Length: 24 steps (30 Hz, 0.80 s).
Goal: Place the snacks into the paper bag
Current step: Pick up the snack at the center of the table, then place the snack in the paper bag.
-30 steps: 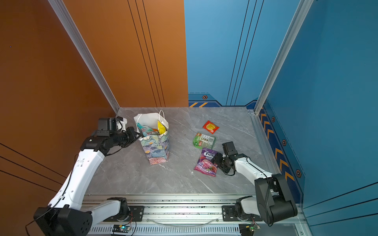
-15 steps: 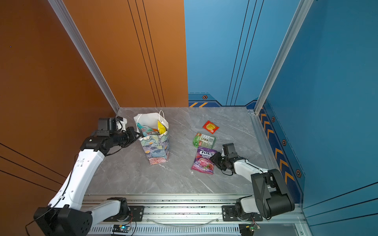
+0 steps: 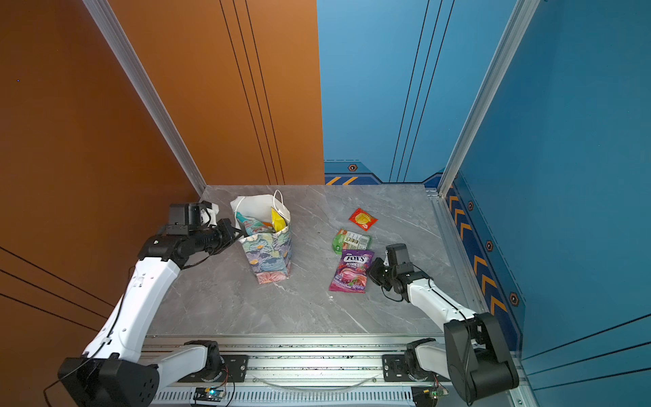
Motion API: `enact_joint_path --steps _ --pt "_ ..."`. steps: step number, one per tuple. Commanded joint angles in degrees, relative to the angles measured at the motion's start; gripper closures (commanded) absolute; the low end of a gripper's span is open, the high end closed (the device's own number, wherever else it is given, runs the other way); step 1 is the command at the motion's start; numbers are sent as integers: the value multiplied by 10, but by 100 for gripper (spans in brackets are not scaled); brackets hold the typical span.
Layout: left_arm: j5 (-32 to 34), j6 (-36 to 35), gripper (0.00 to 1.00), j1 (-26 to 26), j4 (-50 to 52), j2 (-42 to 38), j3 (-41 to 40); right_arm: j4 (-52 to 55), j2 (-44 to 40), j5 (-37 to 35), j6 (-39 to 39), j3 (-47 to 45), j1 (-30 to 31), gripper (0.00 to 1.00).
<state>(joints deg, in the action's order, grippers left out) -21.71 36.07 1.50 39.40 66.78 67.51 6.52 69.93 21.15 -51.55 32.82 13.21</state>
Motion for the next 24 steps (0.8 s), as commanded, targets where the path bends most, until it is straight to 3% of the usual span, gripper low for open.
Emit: enact_joint_path --steps 1,11,24 --pt "-15 2 100 -4 -2 -3 -4 47 -29 -15 19 55 10 100" --pt "-15 2 100 -4 -2 -3 -3 111 -33 -52 30 179 76 100" --pt "-16 3 100 -4 -2 -5 -4 132 8 -64 53 280 119 100"
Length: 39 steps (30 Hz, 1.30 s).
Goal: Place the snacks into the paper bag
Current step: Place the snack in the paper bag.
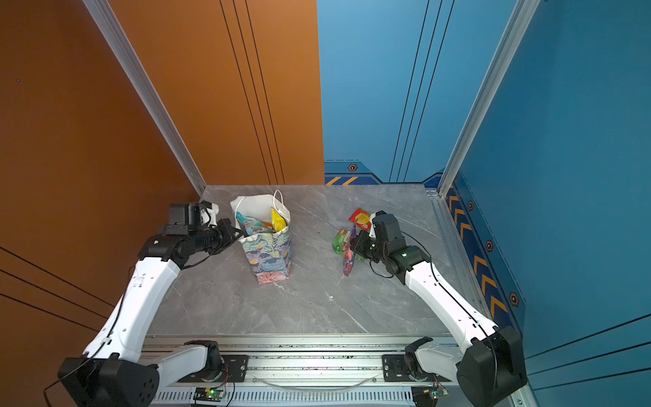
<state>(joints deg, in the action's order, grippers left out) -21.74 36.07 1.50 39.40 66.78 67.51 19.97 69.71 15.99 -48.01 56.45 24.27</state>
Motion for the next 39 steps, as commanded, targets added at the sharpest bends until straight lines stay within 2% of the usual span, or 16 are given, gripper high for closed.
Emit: enact_joint_path --steps 1,12,29,36,39 --pt "-17 3 100 -4 -2 -5 -4 0 18 -11 22 60 12 100" --pt "-16 5 100 -3 -2 -11 -6 -14 148 18 68 268 66 100" --pt "-16 7 100 -2 -2 -13 -5 43 382 55 116 692 104 100" --pt "-16 7 100 -3 -2 -12 -5 63 487 60 113 859 110 100" --pt "-16 8 100 -3 -2 -10 -4 39 524 57 99 898 115 100"
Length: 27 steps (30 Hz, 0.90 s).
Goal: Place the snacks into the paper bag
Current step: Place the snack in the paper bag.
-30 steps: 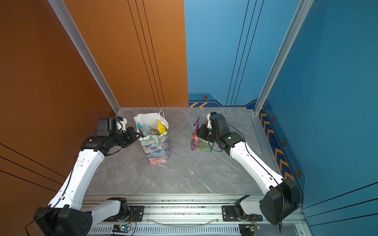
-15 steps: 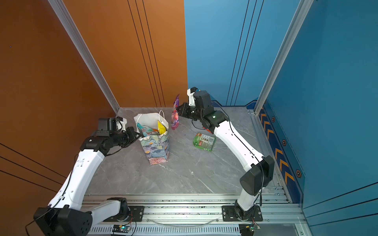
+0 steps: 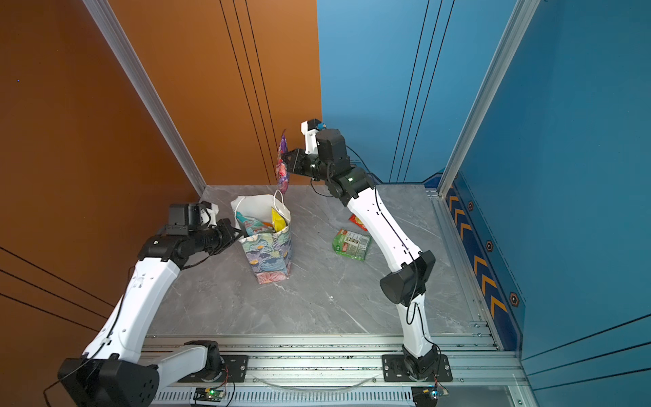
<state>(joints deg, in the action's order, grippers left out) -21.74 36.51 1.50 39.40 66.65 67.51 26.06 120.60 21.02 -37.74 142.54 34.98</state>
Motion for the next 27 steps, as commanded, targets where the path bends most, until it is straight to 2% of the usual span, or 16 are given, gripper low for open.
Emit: enact_joint_path --steps 1,15,27 --pt "-17 4 100 -3 -2 -8 -3 -35 22 6 -10 45 10 100" --pt "-17 3 100 -3 -2 -6 2 -124 50 20 -42 90 47 100" --pt "-18 2 100 -4 -2 -9 0 -62 45 90 -63 87 67 100"
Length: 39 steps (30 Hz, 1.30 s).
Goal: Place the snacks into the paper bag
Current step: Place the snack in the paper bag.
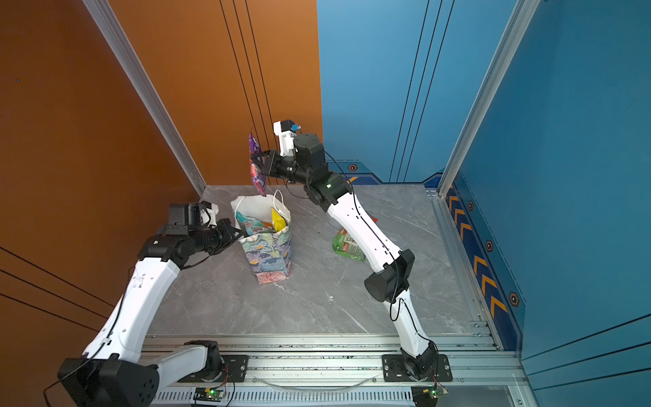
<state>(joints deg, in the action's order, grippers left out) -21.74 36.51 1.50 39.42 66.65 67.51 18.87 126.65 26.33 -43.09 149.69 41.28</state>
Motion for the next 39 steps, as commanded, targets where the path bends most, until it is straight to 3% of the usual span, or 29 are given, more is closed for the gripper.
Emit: enact_joint_path --steps 1,19,39 --pt "-18 2 100 -4 -2 -10 -1 21 -16 45 -9 15 4 100" --pt "-20 3 100 -9 -2 -17 -6 49 -131 51 36 -192 22 100" --pt "-20 3 100 -10 -2 -17 -8 73 -157 20 44 -314 25 100"
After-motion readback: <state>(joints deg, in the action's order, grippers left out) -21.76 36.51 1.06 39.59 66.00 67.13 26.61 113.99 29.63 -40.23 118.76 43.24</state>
